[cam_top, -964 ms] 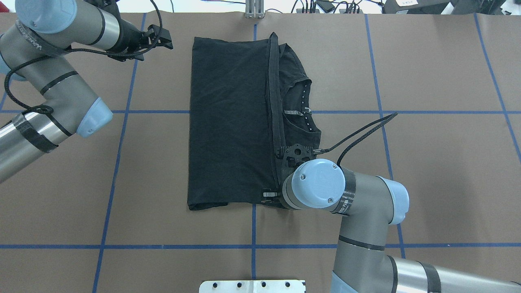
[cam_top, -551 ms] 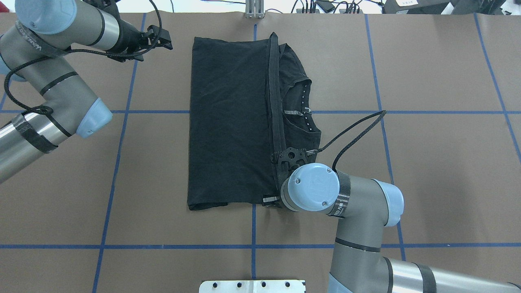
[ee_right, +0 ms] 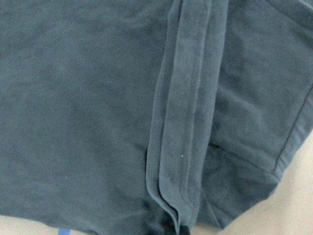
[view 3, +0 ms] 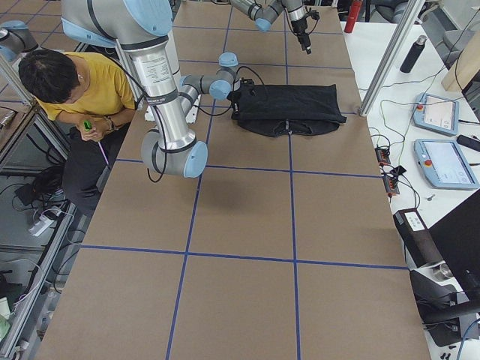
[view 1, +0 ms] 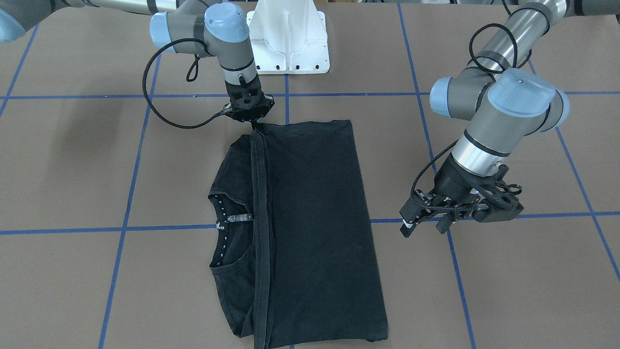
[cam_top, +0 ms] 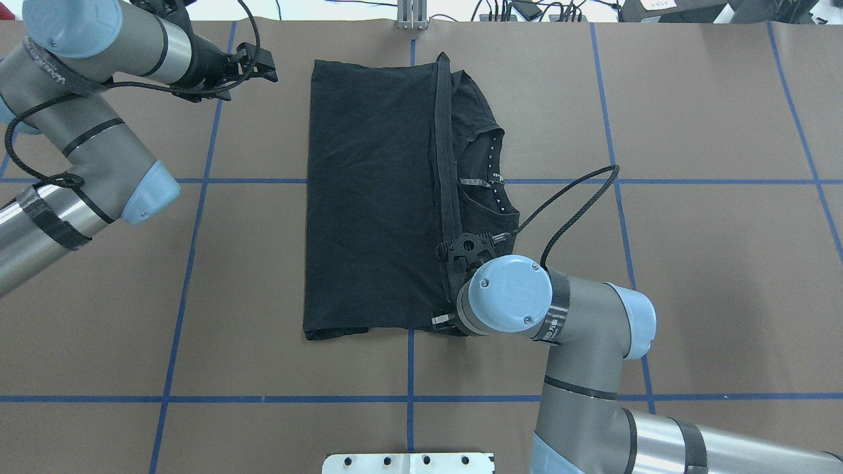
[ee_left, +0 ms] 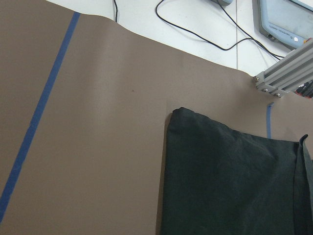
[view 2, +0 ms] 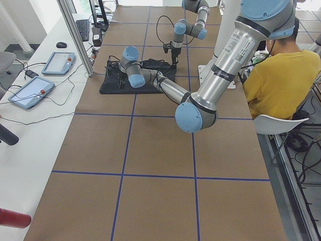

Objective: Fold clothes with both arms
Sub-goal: 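Grasp the shirt's folded edge nearest the right gripper and pull it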

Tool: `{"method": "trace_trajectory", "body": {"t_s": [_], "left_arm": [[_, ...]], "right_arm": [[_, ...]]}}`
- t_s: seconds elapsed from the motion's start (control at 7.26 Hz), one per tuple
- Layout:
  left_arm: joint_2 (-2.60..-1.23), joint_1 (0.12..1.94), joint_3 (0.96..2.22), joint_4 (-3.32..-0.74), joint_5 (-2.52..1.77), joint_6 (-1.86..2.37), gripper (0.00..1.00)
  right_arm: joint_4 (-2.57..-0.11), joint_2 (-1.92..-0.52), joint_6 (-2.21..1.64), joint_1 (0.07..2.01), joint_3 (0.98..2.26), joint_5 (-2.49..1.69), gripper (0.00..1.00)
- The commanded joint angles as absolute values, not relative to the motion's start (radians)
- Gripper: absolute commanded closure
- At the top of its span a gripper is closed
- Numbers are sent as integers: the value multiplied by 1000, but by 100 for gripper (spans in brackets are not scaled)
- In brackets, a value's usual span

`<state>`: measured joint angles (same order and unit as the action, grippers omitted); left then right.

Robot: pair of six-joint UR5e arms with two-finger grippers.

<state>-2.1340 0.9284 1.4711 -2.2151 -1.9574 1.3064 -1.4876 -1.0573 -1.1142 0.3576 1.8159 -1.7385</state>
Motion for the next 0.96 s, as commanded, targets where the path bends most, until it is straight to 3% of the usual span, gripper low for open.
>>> {"method": "trace_trajectory", "body": {"t_s": [0.0,0.14,0.41,0.55,0.69,0.83], "left_arm": [[-2134,928,1479,-2215,-1956,1308,0],[-2134,928,1489,-2195,-1956,1313,0],[-2135,928,1505,-2177,-1956,1316,0],[-2134,928,1505,-2177,-1954,1316,0],[-2134,928,1506,-2177,-1954,1316,0],[-2134,928,1508,-2177,-1954,1316,0]], "right_arm": [[-1505,-1177,-1158,315,1880,-1734,100],[-1519,-1237,-1204,304,1985,-1726,100],[-1563,-1240,-1222,302,2016,-1750,100],[-1563,-1244,-1223,304,2013,-1749,66],[-1563,-1244,-1242,304,2014,-1744,1],[-1560,-1241,-1320,302,2017,-1738,0]]}}
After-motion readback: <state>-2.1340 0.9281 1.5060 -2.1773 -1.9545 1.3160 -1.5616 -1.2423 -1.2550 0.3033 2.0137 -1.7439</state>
